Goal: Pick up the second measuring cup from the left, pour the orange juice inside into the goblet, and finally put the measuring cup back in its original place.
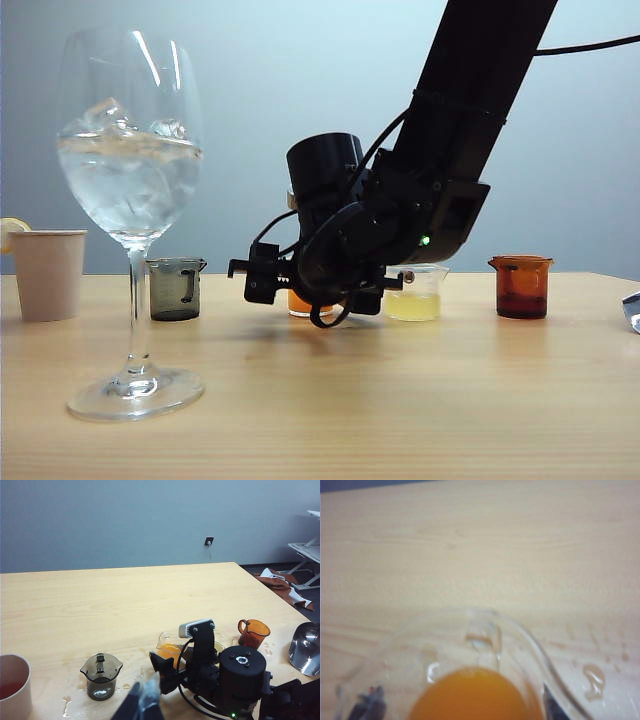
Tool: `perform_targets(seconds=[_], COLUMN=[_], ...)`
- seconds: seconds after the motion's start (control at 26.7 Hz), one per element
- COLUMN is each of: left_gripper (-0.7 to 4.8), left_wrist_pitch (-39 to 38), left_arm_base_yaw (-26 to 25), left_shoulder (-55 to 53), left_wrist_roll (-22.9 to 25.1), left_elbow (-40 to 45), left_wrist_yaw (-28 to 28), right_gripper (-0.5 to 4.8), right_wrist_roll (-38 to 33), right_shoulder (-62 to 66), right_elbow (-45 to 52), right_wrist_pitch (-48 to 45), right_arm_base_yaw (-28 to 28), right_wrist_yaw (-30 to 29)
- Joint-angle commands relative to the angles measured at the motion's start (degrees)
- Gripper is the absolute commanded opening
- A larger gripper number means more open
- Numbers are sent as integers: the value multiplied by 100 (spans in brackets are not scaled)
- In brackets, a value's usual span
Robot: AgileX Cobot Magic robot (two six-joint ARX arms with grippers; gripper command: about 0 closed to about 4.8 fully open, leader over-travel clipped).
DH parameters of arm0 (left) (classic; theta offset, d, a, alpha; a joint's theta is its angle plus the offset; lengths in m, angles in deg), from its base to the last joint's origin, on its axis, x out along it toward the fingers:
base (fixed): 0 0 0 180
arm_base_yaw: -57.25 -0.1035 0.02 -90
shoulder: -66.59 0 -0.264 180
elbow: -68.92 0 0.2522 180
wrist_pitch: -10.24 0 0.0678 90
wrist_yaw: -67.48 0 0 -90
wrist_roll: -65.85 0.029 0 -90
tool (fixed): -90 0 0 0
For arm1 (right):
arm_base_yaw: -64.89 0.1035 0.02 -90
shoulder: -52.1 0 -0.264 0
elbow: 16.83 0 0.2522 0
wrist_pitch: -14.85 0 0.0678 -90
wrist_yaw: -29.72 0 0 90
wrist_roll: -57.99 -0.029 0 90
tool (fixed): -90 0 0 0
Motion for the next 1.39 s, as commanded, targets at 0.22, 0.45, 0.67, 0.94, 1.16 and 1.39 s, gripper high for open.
perform_targets(seconds=[0.22,0.45,0.67,0.94,1.16,1.39], left_gripper=[-4,-4,-4,-4,-4,-4], left_wrist_pitch=[72,72,72,72,72,72], left_arm_base_yaw=[4,4,4,4,4,4], left_shoulder=[4,4,4,4,4,4], left_wrist_roll=[4,4,4,4,4,4], left_elbow=[-33,-33,-33,-33,-33,-33], left_wrist_yaw=[24,24,24,24,24,24], right_gripper=[378,378,377,357,241,87], right_wrist_roll=[26,28,26,28,28,28], right_shoulder=[-26,-26,-26,-26,-26,-26], right_elbow=[-39,-39,-39,-39,-37,-37], right_wrist_pitch=[-31,-33,-33,-31,-28,-24], right_arm_base_yaw=[-48,-74,-70,-72,-70,-59], right_wrist_yaw=[-15,-24,-28,-28,-31,-31])
